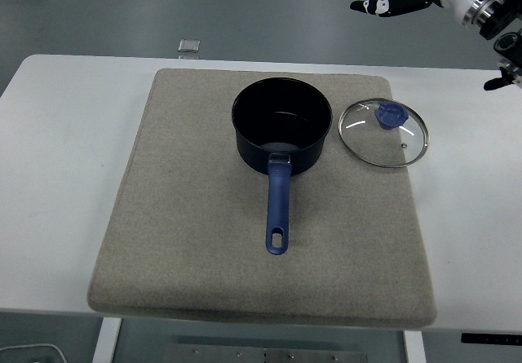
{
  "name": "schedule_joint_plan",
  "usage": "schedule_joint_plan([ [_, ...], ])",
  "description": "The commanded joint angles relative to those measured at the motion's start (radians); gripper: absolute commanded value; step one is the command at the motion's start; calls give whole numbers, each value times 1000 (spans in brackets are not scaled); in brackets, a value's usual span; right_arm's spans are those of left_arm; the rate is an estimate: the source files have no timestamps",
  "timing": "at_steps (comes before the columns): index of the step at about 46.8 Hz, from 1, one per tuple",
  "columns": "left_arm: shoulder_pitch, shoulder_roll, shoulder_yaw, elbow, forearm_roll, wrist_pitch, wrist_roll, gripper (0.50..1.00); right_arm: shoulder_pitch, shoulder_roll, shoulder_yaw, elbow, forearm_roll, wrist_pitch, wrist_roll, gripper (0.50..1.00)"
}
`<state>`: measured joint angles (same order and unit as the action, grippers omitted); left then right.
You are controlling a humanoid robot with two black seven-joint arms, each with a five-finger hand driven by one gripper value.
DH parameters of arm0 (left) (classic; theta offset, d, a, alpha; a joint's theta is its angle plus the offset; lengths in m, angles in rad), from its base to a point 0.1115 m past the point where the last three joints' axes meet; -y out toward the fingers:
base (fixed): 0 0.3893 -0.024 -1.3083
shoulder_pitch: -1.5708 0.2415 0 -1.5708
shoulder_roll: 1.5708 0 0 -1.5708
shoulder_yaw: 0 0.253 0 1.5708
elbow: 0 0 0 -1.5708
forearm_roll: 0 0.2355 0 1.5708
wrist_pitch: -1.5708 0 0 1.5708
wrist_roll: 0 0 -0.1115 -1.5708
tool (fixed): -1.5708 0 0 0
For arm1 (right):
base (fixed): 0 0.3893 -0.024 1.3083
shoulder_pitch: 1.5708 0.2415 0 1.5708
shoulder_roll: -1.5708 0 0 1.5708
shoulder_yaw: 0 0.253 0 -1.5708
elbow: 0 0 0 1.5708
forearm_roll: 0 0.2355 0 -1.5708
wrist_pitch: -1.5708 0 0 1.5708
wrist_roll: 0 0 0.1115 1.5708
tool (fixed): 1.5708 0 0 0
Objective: Lift the pot lid and place it to the right of the pot.
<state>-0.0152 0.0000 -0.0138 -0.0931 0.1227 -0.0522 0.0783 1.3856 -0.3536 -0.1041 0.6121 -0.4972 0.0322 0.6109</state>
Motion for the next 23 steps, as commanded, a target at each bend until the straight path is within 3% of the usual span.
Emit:
schedule_joint_plan([
  [1, 0, 0, 0, 1, 0, 0, 0, 1000, -13, 5, 0, -2, 22, 0, 0, 911],
  [23, 0, 0, 0, 0, 0, 0, 0, 1000, -56, 19, 0, -3, 269, 18, 0, 911],
])
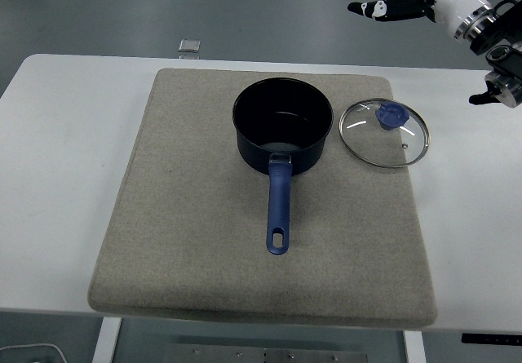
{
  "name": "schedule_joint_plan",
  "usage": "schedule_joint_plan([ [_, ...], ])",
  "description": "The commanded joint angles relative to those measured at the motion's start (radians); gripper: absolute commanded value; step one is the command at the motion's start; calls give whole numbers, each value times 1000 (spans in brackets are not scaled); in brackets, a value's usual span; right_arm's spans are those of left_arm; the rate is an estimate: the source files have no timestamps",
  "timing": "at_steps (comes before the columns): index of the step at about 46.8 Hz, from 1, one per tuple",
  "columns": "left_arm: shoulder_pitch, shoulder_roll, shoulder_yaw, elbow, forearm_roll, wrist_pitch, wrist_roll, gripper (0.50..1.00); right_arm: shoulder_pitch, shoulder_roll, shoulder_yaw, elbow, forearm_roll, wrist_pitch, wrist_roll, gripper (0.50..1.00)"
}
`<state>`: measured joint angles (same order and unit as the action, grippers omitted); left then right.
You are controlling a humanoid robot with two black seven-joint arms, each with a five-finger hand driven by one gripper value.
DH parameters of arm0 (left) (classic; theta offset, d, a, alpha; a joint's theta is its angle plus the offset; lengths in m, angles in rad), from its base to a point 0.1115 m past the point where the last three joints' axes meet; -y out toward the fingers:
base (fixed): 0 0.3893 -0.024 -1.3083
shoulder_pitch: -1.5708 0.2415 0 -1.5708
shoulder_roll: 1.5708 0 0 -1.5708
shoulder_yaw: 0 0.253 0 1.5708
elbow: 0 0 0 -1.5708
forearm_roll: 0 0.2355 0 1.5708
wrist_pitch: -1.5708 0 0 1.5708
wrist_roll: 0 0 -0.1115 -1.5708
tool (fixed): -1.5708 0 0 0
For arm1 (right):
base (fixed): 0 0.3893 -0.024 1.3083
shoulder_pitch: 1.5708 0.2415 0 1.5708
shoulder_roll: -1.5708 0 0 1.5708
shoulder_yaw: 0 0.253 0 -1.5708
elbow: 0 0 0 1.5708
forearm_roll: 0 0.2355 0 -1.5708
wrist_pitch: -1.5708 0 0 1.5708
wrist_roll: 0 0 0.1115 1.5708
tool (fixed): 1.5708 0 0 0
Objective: Lift the pot lid and place it to the right of the pot.
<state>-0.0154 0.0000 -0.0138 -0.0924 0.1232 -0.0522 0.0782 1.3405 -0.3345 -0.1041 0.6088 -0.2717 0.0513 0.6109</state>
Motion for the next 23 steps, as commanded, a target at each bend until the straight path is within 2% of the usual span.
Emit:
schedule_joint_plan([
  [1, 0, 0, 0, 0, 0, 0, 0, 1000, -14, 2, 0, 0, 52, -1, 0, 911],
  [13, 0, 0, 0, 0, 0, 0, 0, 1000, -58, 28, -5, -15, 60, 1, 0, 911],
  [17, 0, 0, 0, 0, 0, 0, 0, 1000, -67, 28, -5, -17, 62, 18, 0, 911],
  [23, 0, 0, 0, 0, 0, 0, 0, 1000, -70, 42, -5, -23, 68, 35, -71, 913],
])
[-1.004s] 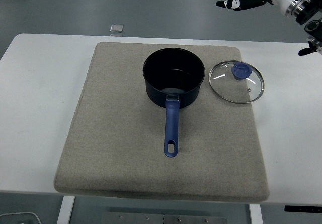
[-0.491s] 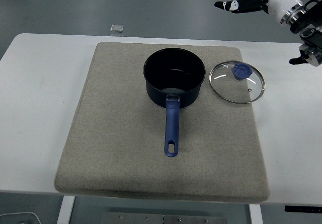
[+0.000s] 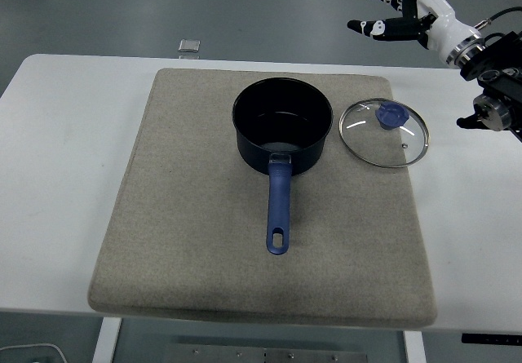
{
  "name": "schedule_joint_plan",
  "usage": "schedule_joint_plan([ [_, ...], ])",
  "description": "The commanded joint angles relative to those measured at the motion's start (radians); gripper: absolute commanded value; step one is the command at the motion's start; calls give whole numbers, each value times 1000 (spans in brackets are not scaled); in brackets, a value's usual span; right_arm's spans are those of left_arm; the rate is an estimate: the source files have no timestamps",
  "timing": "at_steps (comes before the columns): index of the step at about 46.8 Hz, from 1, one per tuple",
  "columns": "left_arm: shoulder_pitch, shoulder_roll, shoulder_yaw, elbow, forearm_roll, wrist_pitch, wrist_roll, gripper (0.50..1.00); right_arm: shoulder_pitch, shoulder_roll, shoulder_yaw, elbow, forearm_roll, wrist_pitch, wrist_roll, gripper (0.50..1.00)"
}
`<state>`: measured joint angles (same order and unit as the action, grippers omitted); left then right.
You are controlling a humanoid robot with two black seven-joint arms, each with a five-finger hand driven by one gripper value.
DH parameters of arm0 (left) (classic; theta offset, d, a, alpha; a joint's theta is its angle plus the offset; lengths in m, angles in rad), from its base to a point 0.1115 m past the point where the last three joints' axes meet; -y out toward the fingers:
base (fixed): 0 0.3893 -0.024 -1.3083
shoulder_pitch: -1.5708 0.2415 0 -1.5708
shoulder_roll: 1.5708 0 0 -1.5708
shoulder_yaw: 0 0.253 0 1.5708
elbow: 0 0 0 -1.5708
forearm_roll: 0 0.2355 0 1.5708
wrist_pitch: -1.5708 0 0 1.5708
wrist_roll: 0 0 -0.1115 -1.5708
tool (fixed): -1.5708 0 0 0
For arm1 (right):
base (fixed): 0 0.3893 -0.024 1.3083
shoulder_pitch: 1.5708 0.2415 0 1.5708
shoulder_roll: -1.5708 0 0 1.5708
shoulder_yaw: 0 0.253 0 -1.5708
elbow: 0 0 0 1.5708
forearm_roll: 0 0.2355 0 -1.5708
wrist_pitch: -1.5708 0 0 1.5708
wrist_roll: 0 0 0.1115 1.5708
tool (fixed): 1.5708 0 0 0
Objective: Lift the pot lid and place it to the right of the pot.
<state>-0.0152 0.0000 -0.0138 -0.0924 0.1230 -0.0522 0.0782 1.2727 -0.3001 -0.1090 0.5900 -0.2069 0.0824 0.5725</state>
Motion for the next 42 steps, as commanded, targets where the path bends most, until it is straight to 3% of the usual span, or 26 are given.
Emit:
schedule_joint_plan([
  [1, 0, 0, 0, 0, 1, 0, 0, 1000, -4, 7, 0, -6, 1, 4, -34, 913],
  [24, 0, 0, 0, 0, 0, 0, 0, 1000, -21, 7, 0, -10, -6, -7, -31, 913],
  [42, 0, 0, 0, 0, 0, 0, 0, 1000, -64, 47, 58, -110, 23, -6, -43, 913],
])
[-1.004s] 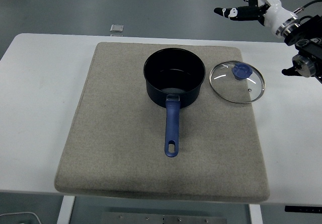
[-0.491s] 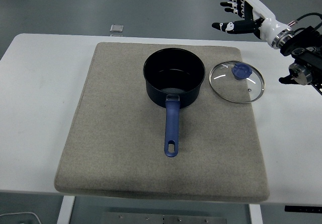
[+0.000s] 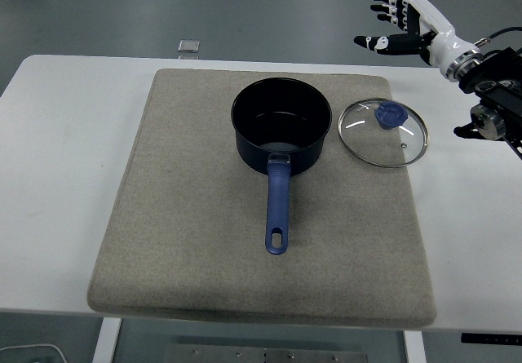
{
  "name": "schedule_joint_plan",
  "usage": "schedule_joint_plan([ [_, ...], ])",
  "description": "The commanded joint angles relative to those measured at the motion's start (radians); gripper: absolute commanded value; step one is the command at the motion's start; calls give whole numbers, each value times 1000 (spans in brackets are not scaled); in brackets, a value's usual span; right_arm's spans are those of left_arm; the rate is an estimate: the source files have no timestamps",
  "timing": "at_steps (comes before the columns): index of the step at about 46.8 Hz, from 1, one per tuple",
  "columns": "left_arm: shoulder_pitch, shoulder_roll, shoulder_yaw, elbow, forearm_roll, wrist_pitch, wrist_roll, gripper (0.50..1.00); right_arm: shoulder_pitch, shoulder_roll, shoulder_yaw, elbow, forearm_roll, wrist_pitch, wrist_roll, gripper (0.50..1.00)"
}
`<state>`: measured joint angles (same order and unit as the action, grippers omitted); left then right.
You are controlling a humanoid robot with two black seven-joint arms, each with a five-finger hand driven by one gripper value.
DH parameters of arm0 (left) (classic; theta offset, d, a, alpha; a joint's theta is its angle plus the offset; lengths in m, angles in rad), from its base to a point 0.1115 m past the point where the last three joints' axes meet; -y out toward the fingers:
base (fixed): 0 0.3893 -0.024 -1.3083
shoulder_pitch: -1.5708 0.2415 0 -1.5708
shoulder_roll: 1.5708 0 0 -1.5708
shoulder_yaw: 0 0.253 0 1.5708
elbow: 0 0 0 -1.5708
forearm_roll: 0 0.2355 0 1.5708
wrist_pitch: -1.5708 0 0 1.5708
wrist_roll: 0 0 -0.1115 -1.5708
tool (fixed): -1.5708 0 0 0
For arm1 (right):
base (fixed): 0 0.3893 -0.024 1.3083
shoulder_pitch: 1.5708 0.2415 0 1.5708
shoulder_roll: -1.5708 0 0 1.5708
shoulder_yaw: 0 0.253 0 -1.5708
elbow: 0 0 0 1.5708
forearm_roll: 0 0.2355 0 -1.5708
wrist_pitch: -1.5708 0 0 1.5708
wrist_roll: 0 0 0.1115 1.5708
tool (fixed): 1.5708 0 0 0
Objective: Lift the pot lid and place it to the right of the pot.
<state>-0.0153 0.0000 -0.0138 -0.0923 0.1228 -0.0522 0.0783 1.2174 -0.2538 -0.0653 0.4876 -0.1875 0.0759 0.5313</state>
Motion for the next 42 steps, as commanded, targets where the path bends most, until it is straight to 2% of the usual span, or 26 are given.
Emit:
schedule_joint_plan([
  [1, 0, 0, 0, -1, 0, 0, 0, 1000, -12, 2, 18, -11, 5, 1, -4, 913],
  [6, 0, 0, 0, 0, 0, 0, 0, 1000, -21, 7, 24, -21, 43, -1, -7, 913],
  [13, 0, 0, 0, 0, 0, 0, 0, 1000, -35, 19, 24, -73, 141, -2, -47, 913],
  [20, 0, 0, 0, 0, 0, 0, 0, 1000, -50, 22, 19, -81, 134, -39, -45, 913],
  [42, 0, 0, 0, 0, 0, 0, 0, 1000, -62, 16, 21, -83, 134, -57, -37, 913],
])
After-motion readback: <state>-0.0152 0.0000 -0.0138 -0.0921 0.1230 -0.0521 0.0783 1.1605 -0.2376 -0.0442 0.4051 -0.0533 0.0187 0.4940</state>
